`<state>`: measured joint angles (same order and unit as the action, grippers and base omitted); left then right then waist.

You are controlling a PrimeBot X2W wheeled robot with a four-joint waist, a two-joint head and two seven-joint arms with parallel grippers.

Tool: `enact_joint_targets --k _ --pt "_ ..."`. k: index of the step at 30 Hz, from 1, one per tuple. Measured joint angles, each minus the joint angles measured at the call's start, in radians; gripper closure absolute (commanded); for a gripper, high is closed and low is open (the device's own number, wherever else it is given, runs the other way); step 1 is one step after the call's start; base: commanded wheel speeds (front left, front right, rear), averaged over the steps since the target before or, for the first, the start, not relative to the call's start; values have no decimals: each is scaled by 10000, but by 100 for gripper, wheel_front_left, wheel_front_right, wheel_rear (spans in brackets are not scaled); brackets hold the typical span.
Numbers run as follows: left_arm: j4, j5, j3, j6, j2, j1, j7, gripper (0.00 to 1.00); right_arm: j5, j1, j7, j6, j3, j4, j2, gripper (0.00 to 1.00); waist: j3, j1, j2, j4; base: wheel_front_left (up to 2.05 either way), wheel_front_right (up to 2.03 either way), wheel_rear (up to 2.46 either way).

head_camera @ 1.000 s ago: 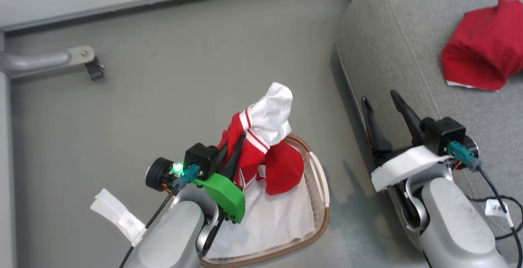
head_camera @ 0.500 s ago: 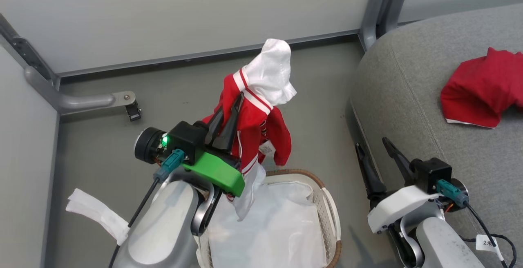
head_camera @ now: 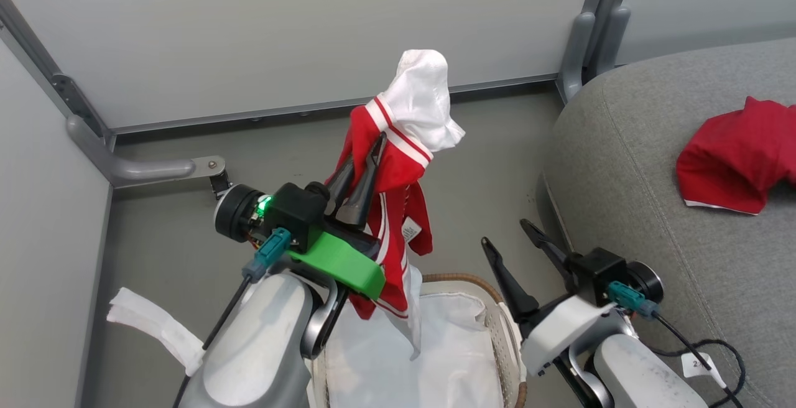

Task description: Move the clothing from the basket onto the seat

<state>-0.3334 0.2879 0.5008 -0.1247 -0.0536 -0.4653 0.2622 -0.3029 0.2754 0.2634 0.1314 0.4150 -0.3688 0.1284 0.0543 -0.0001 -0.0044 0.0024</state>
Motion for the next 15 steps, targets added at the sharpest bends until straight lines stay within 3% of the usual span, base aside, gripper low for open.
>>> enact_joint_targets --k 7,15 --pt "13 115 683 -40 21 48 0 100 -642 1348 0 0 1896 -144 560 0 -4 0 0 231 0 0 0" --pt "267 602 1852 -42 31 22 0 100 -1204 2602 0 0 2855 -861 957 0 20 0 0 668 0 0 0"
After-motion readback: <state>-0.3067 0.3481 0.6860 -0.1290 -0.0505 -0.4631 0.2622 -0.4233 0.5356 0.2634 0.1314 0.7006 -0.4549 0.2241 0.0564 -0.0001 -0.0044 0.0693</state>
